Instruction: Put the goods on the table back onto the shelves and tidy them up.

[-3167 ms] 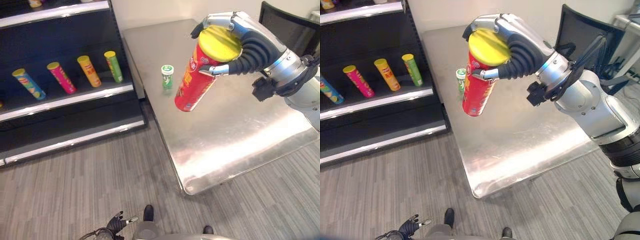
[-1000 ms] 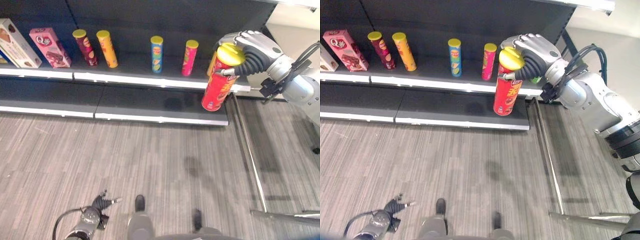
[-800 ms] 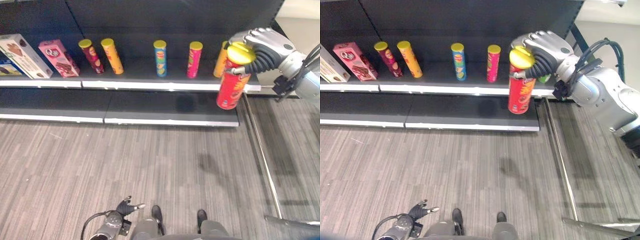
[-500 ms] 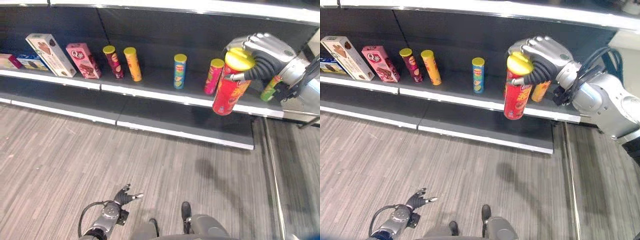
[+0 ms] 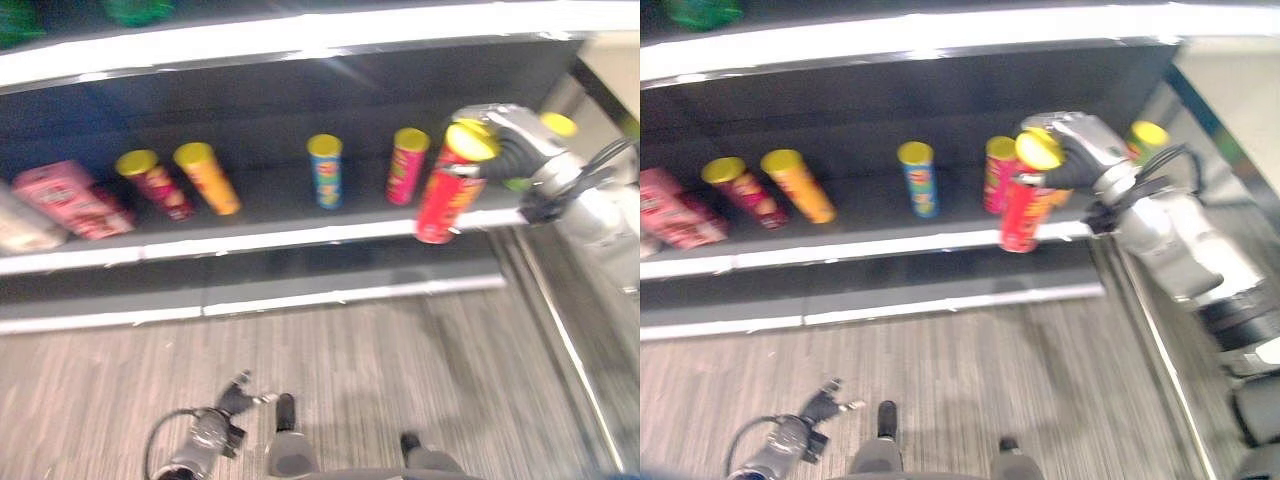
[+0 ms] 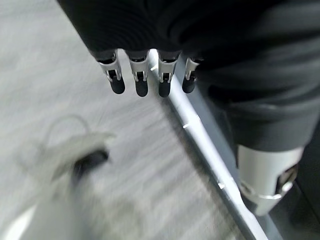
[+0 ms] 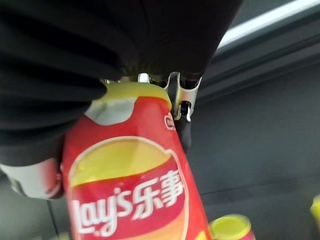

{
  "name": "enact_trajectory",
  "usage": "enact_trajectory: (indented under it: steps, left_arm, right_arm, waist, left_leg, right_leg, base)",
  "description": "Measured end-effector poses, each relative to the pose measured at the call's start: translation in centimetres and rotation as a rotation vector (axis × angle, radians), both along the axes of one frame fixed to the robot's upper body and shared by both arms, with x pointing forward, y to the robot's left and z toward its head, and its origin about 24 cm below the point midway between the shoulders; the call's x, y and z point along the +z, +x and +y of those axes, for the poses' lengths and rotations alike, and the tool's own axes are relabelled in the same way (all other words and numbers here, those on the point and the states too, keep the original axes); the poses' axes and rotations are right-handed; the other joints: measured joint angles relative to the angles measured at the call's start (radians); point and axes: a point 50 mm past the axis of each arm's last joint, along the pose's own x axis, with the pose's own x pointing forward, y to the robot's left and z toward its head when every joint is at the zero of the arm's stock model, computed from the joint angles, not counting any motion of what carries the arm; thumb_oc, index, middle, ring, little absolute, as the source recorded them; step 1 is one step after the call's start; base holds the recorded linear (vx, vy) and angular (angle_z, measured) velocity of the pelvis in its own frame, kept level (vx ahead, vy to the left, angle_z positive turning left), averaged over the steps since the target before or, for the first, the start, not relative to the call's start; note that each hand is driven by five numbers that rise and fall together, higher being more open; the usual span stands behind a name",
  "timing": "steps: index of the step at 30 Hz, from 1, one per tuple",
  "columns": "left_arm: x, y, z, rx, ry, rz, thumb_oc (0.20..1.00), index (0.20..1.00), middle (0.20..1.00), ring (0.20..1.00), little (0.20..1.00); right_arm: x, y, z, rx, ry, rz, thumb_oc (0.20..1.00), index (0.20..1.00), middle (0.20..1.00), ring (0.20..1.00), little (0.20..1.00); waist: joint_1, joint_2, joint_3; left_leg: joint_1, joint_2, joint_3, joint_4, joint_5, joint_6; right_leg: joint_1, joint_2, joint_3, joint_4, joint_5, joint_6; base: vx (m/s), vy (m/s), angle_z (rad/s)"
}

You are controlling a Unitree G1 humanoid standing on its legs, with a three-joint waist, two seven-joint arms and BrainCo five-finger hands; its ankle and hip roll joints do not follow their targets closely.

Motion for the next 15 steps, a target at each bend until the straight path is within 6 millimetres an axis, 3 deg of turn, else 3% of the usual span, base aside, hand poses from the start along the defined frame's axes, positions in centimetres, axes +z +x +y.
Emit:
enact_trajectory:
  steps: [1, 2, 4, 5, 7, 11, 12, 15]
  left_arm:
    - [0.4, 0.4, 0.5, 0.016, 0.008, -0.016, 1.0, 1.0, 1.0, 1.0, 1.0]
    - [1.5, 1.7, 1.8, 0.05, 0.037, -0.066, 1.0, 1.0, 1.0, 1.0, 1.0]
    - [2.5, 3.0, 2.3, 0.057, 0.056, -0.112, 1.0, 1.0, 1.0, 1.0, 1.0]
    - [3.0, 3.7, 2.3, 0.041, 0.061, -0.143, 1.0, 1.0, 1.0, 1.0, 1.0]
    - [2.4, 3.2, 1.8, 0.049, 0.045, -0.12, 1.0, 1.0, 1.0, 1.0, 1.0]
    - [0.1, 1.1, -0.4, 0.06, -0.026, -0.038, 1.0, 1.0, 1.0, 1.0, 1.0]
    - [-0.5, 0.1, -0.7, 0.061, -0.038, -0.003, 1.0, 1.0, 1.0, 1.0, 1.0]
    - [-0.7, -0.2, -0.7, 0.071, -0.041, 0.011, 1.0, 1.0, 1.0, 1.0, 1.0]
  right_arm:
    - [0.3, -0.3, 0.3, 0.016, -0.005, -0.015, 0.2, 0.2, 0.2, 0.2, 0.2]
    - [0.5, -0.6, -0.1, 0.013, 0.008, -0.034, 0.2, 0.2, 0.2, 0.2, 0.2]
    - [0.0, -0.6, -1.1, -0.029, 0.013, -0.025, 0.2, 0.2, 0.2, 0.2, 0.2]
    - [0.6, -0.8, -1.7, -0.058, -0.039, -0.04, 0.2, 0.2, 0.2, 0.2, 0.2]
    - [1.6, -0.9, -1.9, -0.069, 0.001, -0.084, 0.2, 0.2, 0.2, 0.2, 0.2]
    - [1.8, -1.0, -1.9, -0.067, -0.007, -0.087, 0.2, 0.2, 0.2, 0.2, 0.2]
    - [2.2, -1.0, -1.8, -0.063, -0.006, -0.1, 0.2, 0.2, 0.2, 0.2, 0.2]
    - [2.5, -1.0, -1.7, -0.059, -0.006, -0.108, 0.2, 0.2, 0.2, 0.2, 0.2]
  waist:
    - [-0.001, -0.004, 0.0]
    - [-0.007, -0.004, 0.002]
    - [-0.04, -0.021, 0.001]
    - [-0.04, -0.029, -0.002]
    - [-0.034, -0.028, 0.002]
    - [-0.029, -0.032, 0.003]
    - [-0.023, -0.038, 0.004]
    - [-0.027, -0.049, 0.004]
  left_leg:
    - [0.002, -0.012, 0.026, 0.004, -0.006, 0.009]
    - [-0.004, -0.026, 0.038, 0.018, -0.013, 0.018]
    - [-0.013, -0.069, 0.028, 0.045, -0.018, 0.025]
    - [-0.001, -0.096, 0.024, 0.046, -0.031, 0.042]
    - [0.002, -0.097, 0.026, 0.045, -0.033, 0.039]
    - [0.003, -0.085, 0.024, 0.065, -0.033, 0.039]
    - [-0.004, -0.08, 0.021, 0.072, -0.041, 0.03]
    - [-0.044, -0.073, -0.001, 0.117, -0.069, 0.021]
  right_leg:
    - [-0.003, -0.033, -0.035, -0.091, 0.013, 0.007]
    - [0.01, -0.082, -0.067, -0.255, 0.131, -0.002]
    - [0.054, -0.108, -0.119, -0.259, 0.331, 0.012]
    - [0.088, -0.124, -0.168, -0.255, 0.358, 0.037]
    - [0.098, -0.124, -0.169, -0.263, 0.358, 0.038]
    - [0.129, -0.116, -0.167, -0.273, 0.35, 0.047]
    - [0.13, -0.117, -0.169, -0.273, 0.344, 0.046]
    - [0.123, -0.111, -0.17, -0.273, 0.324, 0.027]
  base:
    - [-0.12, 0.1, -1.44]
    - [-0.06, 0.089, -0.67]
    - [-0.02, 0.104, 0.18]
    - [-0.01, 0.063, 0.32]
    - [0.01, 0.091, 0.13]
    - [0.0, 0.073, 0.19]
    - [-0.01, 0.14, 0.08]
    - [-0.03, 0.103, 0.12]
